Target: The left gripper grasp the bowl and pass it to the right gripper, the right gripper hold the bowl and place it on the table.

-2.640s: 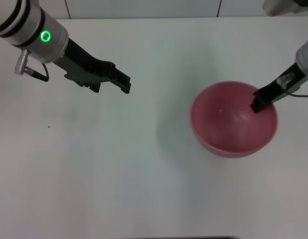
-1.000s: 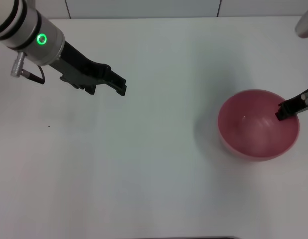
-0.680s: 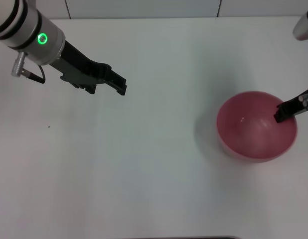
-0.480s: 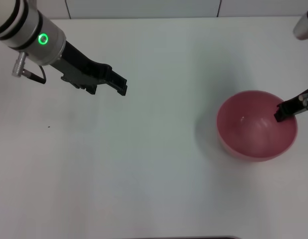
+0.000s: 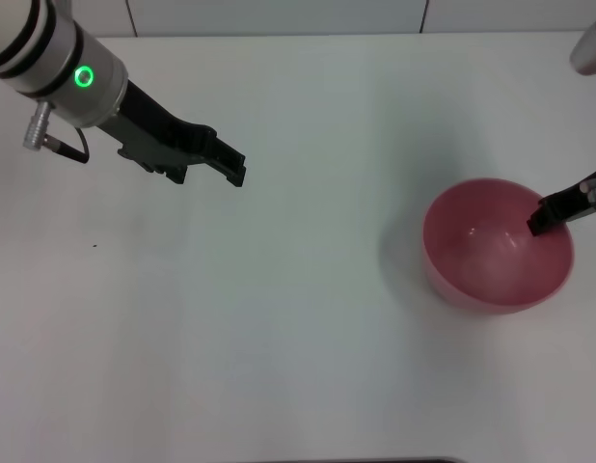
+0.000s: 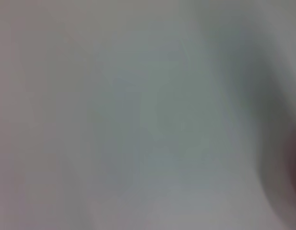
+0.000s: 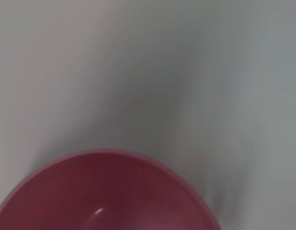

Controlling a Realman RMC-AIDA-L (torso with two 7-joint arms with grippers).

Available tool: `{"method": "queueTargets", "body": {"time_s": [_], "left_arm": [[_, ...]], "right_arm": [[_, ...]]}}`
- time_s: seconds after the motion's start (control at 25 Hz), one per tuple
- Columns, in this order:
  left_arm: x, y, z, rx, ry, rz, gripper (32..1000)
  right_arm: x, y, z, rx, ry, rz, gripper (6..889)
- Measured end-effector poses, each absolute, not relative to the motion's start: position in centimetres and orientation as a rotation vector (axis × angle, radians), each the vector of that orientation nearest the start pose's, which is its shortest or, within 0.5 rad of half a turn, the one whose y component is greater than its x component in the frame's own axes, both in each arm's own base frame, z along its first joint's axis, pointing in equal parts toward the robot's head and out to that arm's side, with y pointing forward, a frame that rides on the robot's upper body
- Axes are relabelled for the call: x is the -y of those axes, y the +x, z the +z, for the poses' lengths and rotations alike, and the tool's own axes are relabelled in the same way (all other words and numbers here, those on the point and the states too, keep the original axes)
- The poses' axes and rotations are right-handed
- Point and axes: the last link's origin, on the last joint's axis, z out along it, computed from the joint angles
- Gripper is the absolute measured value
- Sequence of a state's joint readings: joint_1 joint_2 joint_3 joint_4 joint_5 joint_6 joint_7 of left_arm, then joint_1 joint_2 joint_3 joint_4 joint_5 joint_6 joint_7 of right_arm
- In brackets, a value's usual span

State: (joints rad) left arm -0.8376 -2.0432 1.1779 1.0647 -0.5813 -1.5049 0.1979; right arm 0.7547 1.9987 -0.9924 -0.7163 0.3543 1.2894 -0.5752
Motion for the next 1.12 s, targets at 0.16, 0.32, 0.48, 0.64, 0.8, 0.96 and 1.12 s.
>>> {"method": "queueTargets", "body": {"time_s": [0.16,0.32,0.48,0.64,0.8,0.96,1.12], "left_arm": [[-40.5,-15.8,0.8,1.513,-2.302,0.242,861],[-40.5,-15.8,0.8,1.515,-2.301,0.242,861],[-40.5,-15.8,0.8,1.514,-2.302,0.244,861],[-40.4,-15.8,0.8,1.513,-2.302,0.245,861],[-40.4,-15.8,0.8,1.513,-2.302,0.245,861],[-40.4,-15.9,0.8,1.517,-2.300,0.245,861],[-40.4,-16.0,0.9,1.521,-2.297,0.243,861]], "right_arm": [[-39.0,29.4,1.7,-1.443,-2.207,-0.489,204],[-39.1,29.3,2.0,-1.453,-2.203,-0.466,289],[-39.2,29.4,2.5,-1.472,-2.191,-0.434,382],[-39.3,29.3,3.0,-1.481,-2.202,-0.400,525],[-39.5,29.1,3.2,-1.477,-2.214,-0.385,701],[-39.4,28.7,3.1,-1.476,-2.237,-0.375,825],[-39.5,28.1,3.1,-1.483,-2.259,-0.348,862]]}}
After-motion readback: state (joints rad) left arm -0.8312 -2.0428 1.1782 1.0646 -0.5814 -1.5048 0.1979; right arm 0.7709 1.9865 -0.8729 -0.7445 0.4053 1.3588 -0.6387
